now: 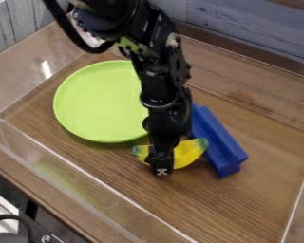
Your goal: Remove the banana from inside the green plate and put it on the table
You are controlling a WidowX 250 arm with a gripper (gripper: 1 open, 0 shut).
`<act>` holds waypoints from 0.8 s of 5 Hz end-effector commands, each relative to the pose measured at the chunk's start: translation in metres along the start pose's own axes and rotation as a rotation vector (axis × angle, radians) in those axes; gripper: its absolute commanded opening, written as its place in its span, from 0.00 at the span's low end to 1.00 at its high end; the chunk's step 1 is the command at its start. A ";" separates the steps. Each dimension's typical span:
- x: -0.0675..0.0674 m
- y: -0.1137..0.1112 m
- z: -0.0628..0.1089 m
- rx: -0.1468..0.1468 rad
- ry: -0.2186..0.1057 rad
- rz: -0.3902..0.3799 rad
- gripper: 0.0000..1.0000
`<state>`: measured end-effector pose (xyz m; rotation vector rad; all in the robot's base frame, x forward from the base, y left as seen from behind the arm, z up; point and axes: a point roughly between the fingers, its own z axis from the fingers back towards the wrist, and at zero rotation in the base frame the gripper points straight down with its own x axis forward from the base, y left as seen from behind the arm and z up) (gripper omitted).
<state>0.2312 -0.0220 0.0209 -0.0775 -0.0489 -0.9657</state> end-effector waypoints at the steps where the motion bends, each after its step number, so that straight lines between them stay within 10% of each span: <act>1: 0.006 0.003 0.005 0.018 -0.028 0.001 0.00; 2: 0.006 0.003 0.005 0.016 -0.040 0.010 0.00; 3: 0.002 0.003 0.018 0.023 -0.050 0.019 1.00; 4: -0.002 0.006 0.027 0.029 -0.055 0.036 0.00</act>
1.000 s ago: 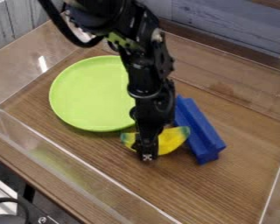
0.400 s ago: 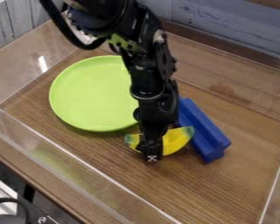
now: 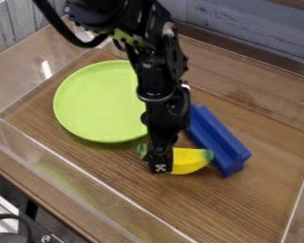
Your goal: Remove the banana from inside the green plate and put it on the table
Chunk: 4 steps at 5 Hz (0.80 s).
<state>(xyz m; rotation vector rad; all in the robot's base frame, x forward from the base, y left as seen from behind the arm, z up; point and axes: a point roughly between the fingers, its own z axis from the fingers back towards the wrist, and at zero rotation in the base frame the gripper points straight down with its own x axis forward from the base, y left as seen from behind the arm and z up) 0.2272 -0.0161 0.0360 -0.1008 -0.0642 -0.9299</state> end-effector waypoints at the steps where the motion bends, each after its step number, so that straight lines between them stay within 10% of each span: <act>1: 0.001 0.008 0.016 0.043 -0.035 0.012 0.00; 2: -0.001 0.009 0.023 0.043 -0.040 0.018 1.00; 4: -0.005 0.013 0.032 0.048 -0.043 0.036 1.00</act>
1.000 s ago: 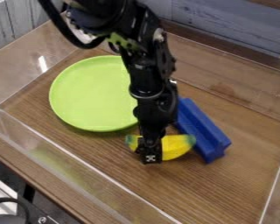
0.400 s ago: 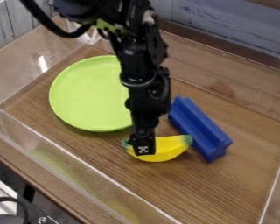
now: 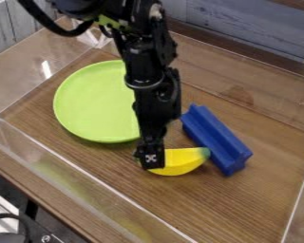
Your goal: Remove the banana from inside the green plate and put it on the table
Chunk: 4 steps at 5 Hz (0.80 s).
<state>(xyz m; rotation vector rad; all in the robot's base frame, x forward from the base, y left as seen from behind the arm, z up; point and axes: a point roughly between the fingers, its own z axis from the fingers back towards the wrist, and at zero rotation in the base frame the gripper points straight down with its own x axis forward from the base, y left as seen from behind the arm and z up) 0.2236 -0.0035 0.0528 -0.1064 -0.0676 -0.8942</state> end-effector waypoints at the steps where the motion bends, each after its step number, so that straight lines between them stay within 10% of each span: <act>1: 0.005 0.010 0.015 0.050 -0.037 0.005 1.00; 4: 0.002 0.012 0.019 0.047 -0.039 0.013 1.00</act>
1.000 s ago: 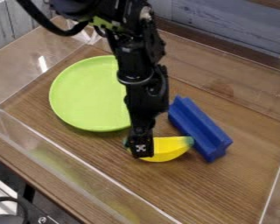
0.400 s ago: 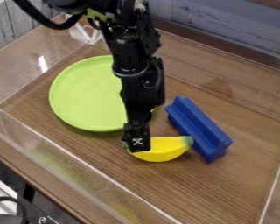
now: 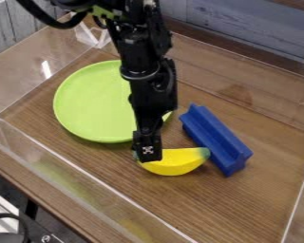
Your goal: Remove the banana from inside the green plate and put it on the table
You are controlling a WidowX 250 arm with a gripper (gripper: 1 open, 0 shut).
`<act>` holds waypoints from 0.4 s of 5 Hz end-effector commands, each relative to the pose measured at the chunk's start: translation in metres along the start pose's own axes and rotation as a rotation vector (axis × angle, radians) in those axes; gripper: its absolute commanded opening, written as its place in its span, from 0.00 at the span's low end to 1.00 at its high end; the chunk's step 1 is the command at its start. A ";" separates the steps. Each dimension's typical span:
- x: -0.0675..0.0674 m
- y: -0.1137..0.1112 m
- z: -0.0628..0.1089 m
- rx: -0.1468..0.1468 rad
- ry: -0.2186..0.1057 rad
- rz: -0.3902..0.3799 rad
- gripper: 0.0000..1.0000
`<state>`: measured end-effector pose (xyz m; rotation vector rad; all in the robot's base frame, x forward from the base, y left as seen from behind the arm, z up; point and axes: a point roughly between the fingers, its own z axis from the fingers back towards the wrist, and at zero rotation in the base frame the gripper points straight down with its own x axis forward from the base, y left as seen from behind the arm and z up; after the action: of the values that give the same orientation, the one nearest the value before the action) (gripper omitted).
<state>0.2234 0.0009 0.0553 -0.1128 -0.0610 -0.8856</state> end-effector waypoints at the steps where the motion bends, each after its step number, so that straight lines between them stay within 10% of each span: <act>1: 0.005 0.010 0.018 0.056 -0.043 0.006 1.00; 2: 0.005 0.010 0.019 0.057 -0.045 0.009 1.00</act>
<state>0.2219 0.0024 0.0578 -0.1162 -0.0603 -0.8785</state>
